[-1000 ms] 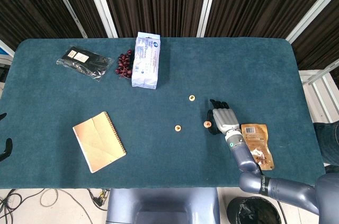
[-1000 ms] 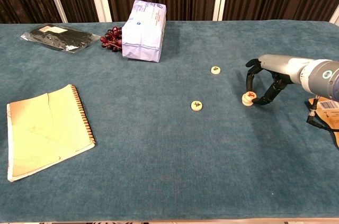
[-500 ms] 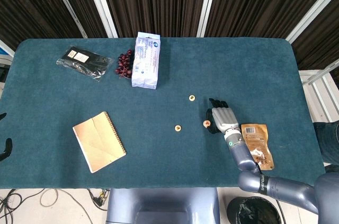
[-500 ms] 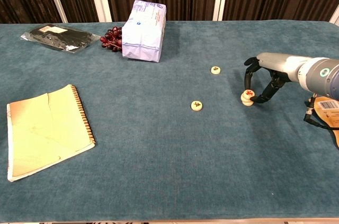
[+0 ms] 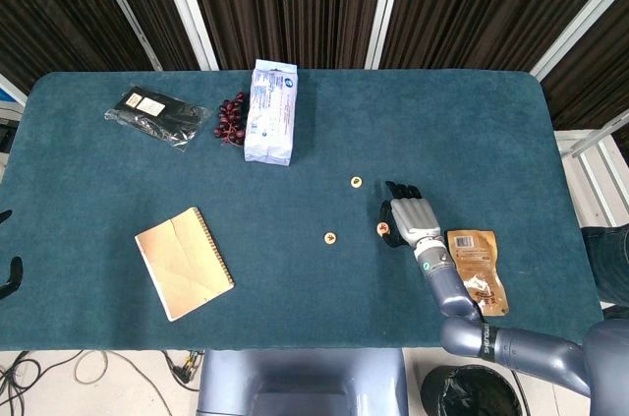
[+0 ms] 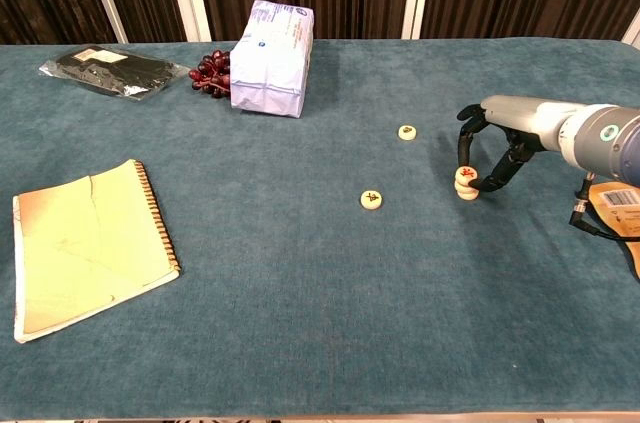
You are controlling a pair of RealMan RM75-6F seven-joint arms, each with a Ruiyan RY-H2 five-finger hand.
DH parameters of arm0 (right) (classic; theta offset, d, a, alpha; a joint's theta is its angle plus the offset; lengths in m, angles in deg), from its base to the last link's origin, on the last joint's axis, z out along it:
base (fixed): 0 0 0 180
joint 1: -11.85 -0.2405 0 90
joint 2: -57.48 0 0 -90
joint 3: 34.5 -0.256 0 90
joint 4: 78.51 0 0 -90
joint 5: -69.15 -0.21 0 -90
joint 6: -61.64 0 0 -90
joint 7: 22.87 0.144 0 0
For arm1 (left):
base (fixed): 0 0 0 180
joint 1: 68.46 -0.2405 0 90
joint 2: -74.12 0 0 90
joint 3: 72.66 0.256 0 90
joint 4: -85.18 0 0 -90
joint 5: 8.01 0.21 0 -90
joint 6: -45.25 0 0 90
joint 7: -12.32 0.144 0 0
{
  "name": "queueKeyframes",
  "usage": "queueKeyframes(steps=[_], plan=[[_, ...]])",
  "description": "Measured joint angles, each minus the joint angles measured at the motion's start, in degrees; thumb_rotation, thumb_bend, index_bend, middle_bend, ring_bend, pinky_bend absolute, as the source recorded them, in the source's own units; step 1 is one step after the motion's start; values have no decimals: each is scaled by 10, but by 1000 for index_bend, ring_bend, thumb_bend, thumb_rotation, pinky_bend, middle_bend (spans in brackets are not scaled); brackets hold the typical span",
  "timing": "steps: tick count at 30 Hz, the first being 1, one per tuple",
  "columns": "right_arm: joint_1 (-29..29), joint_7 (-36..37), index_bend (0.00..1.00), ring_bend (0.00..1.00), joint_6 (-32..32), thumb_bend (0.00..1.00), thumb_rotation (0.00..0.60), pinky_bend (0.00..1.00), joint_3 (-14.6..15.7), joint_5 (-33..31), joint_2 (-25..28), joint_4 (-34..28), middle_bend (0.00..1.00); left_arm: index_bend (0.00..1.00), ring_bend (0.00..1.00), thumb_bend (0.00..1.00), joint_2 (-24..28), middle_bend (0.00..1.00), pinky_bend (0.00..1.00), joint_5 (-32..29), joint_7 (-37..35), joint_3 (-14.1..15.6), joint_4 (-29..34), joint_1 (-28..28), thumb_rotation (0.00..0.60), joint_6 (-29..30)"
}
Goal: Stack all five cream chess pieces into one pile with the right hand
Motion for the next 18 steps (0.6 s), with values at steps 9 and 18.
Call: queueKeyframes(steps=[9, 18], plan=[[-2, -3, 489, 0, 1, 410, 600, 0, 2, -2, -2, 0, 0, 150, 0, 485, 1, 0, 0, 0, 0, 0, 1, 0, 600, 0], [-2, -6, 473, 0, -1, 410, 600, 0, 2, -7, -1, -2, 0, 150, 0, 485, 0, 0, 0, 0, 1, 0, 0, 0, 600, 0]])
